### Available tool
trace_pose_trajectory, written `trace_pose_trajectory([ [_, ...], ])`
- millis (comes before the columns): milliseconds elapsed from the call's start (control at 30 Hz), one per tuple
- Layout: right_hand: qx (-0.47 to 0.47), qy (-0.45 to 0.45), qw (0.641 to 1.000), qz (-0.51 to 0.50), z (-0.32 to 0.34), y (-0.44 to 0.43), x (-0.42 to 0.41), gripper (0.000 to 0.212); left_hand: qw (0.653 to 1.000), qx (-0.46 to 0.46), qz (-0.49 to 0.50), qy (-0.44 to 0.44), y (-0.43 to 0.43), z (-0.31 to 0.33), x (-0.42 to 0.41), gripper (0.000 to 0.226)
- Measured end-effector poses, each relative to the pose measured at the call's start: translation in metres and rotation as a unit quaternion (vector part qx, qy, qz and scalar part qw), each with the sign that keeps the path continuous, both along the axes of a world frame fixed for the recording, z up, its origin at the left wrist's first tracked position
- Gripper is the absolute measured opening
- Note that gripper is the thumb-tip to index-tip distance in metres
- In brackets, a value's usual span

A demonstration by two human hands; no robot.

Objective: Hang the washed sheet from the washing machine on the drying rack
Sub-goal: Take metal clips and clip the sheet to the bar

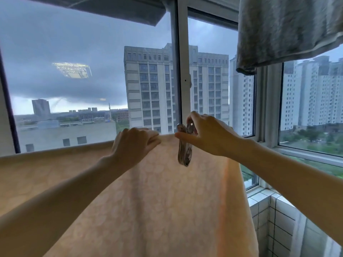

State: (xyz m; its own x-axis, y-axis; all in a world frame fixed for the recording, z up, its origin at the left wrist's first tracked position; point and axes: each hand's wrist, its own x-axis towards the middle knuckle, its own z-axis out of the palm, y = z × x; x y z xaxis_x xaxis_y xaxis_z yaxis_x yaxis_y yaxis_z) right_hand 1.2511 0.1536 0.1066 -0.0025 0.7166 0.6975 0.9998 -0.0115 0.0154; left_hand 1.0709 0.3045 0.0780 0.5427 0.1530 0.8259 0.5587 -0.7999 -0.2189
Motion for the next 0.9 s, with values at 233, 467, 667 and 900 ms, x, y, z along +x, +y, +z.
trace_pose_trajectory([
  [233,-0.054,0.004,0.997,0.058,0.018,-0.013,0.006,0.065,0.995,-0.041,-0.043,0.081,-0.001,0.013,0.022,0.029],
  [467,-0.032,0.052,0.994,0.095,0.035,-0.013,0.006,0.069,0.993,-0.045,-0.051,0.101,0.009,0.012,0.033,0.032],
  [667,0.017,0.018,0.996,0.082,0.044,-0.003,0.001,0.057,0.992,-0.039,-0.063,0.103,0.019,0.009,0.029,0.035],
  [900,-0.014,0.037,0.995,0.090,0.042,0.016,0.000,0.057,0.989,-0.036,-0.103,0.097,0.022,0.010,0.028,0.031],
])
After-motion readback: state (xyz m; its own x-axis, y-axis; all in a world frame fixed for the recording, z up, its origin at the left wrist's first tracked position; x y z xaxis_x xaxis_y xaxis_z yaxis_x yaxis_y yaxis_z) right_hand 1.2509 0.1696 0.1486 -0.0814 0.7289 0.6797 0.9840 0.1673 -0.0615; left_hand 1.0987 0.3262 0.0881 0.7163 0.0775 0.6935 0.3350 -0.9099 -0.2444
